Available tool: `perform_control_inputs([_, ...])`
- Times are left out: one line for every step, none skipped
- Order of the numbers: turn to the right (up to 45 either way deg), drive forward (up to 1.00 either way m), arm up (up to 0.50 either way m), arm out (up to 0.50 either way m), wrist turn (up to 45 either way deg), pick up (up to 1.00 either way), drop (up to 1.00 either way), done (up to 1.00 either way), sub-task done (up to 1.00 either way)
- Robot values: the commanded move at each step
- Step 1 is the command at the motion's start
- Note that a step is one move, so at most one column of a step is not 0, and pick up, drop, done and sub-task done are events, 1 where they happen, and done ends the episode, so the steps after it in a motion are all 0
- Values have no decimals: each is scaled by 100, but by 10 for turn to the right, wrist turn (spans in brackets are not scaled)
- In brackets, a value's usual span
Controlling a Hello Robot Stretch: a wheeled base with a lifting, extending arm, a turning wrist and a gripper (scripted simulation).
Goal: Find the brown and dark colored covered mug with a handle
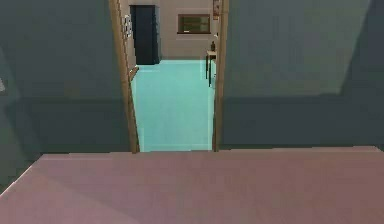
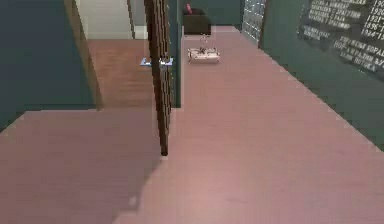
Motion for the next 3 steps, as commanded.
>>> perform_control_inputs([0, 100, 0, 0, 0, 0, 0, 0, 0])
perform_control_inputs([-30, 0, 0, 0, 0, 0, 0, 0, 0])
perform_control_inputs([0, 100, 0, 0, 0, 0, 0, 0, 0])
